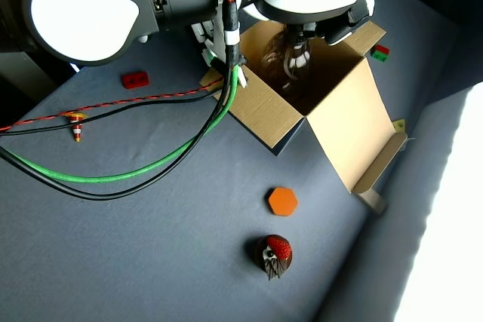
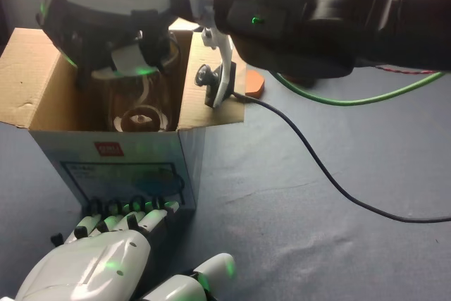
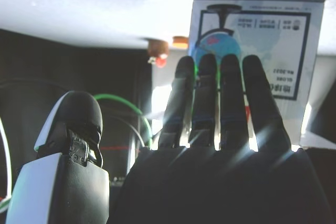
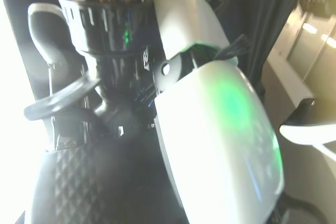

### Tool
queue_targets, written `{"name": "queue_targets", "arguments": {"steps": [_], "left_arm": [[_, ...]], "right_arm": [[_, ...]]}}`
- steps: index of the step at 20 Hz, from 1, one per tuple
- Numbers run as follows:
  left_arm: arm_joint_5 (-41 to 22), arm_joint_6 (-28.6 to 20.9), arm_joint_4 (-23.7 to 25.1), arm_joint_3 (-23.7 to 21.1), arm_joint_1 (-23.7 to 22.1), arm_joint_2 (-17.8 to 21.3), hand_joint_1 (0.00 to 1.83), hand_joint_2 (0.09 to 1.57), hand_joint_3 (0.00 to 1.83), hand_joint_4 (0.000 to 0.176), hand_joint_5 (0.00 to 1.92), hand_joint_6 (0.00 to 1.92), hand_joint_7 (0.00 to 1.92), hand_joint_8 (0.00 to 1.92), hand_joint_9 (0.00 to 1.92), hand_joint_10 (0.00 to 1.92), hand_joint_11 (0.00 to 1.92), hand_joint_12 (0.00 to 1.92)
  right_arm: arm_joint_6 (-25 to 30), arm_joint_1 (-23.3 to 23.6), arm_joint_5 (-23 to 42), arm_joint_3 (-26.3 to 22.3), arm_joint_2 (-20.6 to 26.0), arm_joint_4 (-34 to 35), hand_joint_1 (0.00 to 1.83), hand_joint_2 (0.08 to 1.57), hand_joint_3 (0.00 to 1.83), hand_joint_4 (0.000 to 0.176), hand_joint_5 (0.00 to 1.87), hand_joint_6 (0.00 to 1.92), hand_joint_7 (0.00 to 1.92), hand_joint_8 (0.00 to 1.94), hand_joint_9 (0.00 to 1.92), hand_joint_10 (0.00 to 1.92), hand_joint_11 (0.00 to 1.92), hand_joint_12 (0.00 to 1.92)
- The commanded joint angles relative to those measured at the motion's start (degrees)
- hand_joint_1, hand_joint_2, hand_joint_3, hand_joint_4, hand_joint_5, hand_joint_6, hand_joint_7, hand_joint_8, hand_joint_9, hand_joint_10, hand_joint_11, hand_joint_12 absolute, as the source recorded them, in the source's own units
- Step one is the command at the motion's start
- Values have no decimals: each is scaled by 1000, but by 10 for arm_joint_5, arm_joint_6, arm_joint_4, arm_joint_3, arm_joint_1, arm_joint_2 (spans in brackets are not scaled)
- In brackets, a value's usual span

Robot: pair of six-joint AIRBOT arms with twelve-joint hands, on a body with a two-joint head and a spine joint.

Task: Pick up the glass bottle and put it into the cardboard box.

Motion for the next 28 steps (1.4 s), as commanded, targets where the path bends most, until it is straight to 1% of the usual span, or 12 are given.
{"name": "queue_targets", "arguments": {"steps": [1,10,13,14,16,17,18,20,21,24,25,28], "left_arm": [[-42,-5,45,-3,-2,-2,0,1159,0,0,207,3,197,3,133,4,0,264],[-45,-11,45,-5,-1,-2,0,1161,0,0,209,3,200,3,137,4,0,270],[-45,-11,45,-7,0,-2,0,1166,1,0,210,3,202,3,139,4,0,274],[-46,-11,45,-8,0,-2,0,1167,1,0,212,3,207,5,142,5,0,277],[-49,-11,45,-9,2,-2,0,1167,1,0,212,3,211,6,143,5,0,280],[-50,-11,44,-14,3,0,0,1167,1,0,212,3,212,6,143,5,0,281],[-50,-11,42,-17,2,1,0,1167,1,0,212,3,212,6,143,5,0,281],[-56,-7,35,-22,-1,2,0,1167,1,0,211,3,211,5,142,4,0,281],[-69,1,12,-30,-9,3,0,1167,1,0,210,2,212,5,141,3,0,281],[-98,40,-25,-52,-32,12,0,1164,0,0,210,1,214,5,141,3,0,280],[-97,46,-34,-58,-42,17,0,1164,0,0,210,2,215,5,142,3,0,280],[-96,55,-60,-72,-73,19,0,1163,0,0,212,2,216,4,145,4,0,283]], "right_arm": [[-7,6,55,1,0,8,1229,1126,1,0,846,1202,1087,887,945,1079,743,1572],[-22,6,47,4,-2,8,1232,1132,2,0,826,1185,1079,937,940,1087,732,1580],[-53,6,50,4,-3,8,1188,1189,5,0,738,1370,931,1065,750,1020,470,1599],[-54,6,48,5,-3,8,1178,1117,0,0,611,966,782,719,635,937,306,1573],[-56,6,43,6,-4,7,1101,1069,0,0,529,627,755,288,539,704,120,1512],[24,12,25,12,-6,-62,1084,1062,0,0,526,556,771,182,536,638,91,1495],[57,13,21,14,-6,-83,1084,1062,0,0,526,556,771,182,536,638,91,1495],[84,13,13,14,-5,-97,981,1030,0,0,404,403,630,66,408,463,17,1353],[127,12,6,14,-4,-127,918,983,0,0,335,196,520,4,355,246,0,1154],[242,10,2,14,1,-221,909,964,0,0,336,98,480,0,369,151,0,1080],[268,11,-1,14,2,-249,904,960,0,0,332,90,473,0,368,144,0,1074],[275,11,-3,14,4,-257,902,958,0,0,333,86,471,0,367,138,0,1070]]}}
